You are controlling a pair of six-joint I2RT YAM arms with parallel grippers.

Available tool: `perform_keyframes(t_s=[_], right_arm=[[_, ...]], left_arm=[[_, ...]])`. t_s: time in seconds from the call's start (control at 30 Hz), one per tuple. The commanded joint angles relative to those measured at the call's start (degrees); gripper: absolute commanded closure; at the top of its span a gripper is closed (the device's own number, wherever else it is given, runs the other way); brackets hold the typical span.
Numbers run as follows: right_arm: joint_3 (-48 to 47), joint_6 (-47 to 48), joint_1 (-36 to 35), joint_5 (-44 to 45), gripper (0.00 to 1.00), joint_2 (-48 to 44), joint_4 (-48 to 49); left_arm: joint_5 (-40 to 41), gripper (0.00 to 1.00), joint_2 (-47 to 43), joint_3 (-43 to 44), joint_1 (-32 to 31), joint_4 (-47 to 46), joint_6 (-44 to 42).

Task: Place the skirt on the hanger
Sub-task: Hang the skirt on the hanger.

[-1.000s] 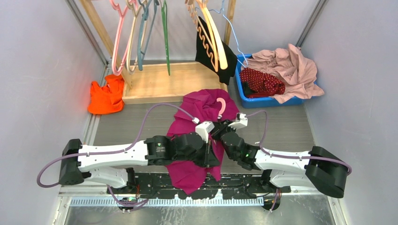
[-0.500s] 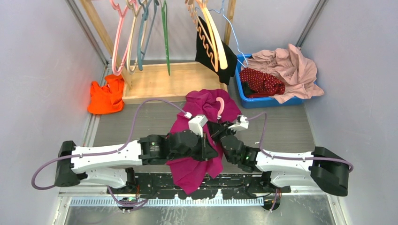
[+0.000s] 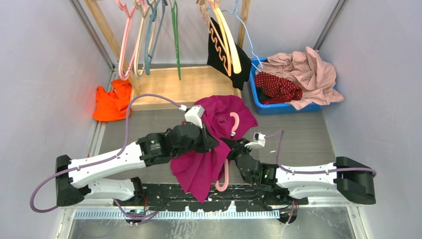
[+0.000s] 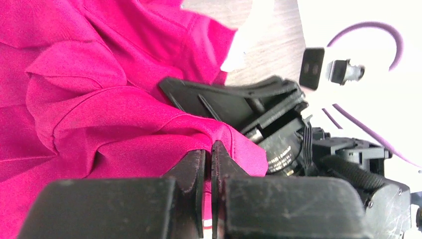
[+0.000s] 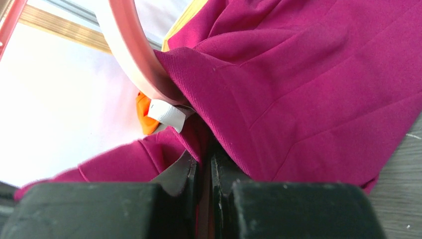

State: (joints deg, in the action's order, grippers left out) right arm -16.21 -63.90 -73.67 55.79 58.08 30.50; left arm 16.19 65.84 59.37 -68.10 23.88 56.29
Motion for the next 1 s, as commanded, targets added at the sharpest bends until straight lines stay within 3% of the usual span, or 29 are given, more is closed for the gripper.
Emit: perform_keyframes(t_s=[0.0, 0.23, 0.53, 0.67, 0.97], right_arm=[[1.3, -3.5, -2.1, 4.7, 0.99, -0.7, 1.4], [3.5, 1.1, -1.9, 9.3, 0.99, -3.0, 4.9], [4.1, 1.1, 5.7, 6.2, 0.99, -3.3, 8.6], [3.3, 2.7, 8.7, 5.5, 0.99, 3.7, 17.0], [0.3, 8.3, 9.1, 6.6, 0.99, 21.8, 39.1]], left_arm=[[2.4, 1.0, -3.5, 2.2, 1.8, -2.8, -1.1], [-8.7, 1.0, -4.2, -3.7, 0.5, 0.6, 1.6], [-11.7, 0.96, -6.3, -13.9, -10.4, 2.3, 7.1], [-12.4, 0.94, -7.3, -18.1, -14.5, -4.4, 10.9], [-14.4, 0.92, -5.1, -19.6, -17.3, -15.4, 13.0]])
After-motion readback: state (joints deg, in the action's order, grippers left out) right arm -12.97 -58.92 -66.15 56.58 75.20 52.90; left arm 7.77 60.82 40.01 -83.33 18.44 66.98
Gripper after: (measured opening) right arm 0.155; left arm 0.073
